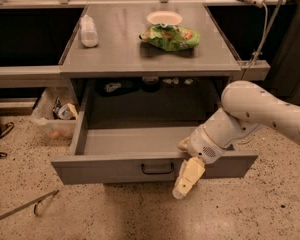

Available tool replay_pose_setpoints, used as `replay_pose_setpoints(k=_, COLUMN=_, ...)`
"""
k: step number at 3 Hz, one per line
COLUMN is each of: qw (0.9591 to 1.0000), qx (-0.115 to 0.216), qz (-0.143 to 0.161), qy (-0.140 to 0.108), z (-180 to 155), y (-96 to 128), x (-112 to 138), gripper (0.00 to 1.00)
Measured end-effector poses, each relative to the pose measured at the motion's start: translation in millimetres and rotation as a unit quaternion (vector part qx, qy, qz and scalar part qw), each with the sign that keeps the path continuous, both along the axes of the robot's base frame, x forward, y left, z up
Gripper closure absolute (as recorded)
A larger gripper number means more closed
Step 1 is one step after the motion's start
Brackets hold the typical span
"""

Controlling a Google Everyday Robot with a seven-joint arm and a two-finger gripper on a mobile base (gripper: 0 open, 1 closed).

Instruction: Open top drawer

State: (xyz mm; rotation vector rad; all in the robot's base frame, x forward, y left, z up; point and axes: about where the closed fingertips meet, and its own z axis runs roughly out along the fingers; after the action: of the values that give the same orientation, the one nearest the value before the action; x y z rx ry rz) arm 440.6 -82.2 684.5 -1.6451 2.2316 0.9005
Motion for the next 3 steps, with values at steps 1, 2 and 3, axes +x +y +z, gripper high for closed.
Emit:
replay_pose_setpoints(k=1, qw=1.0, qx=0.0, qz=0.0, qy=0.0, z=0.0, y=0.0, x=0.0, gripper=0.0)
replay_pose_setpoints(k=2, qw=0.9995, qx=-0.007, qz=0.017, qy=0.026, z=1.9, y=9.6, x=-1.0, gripper=0.0)
replay_pose_setpoints(k=3, qw=0.998, qx=-0.002, qz=0.029, qy=0.056, z=10.0, y=11.6, x=-21.5, gripper=0.0)
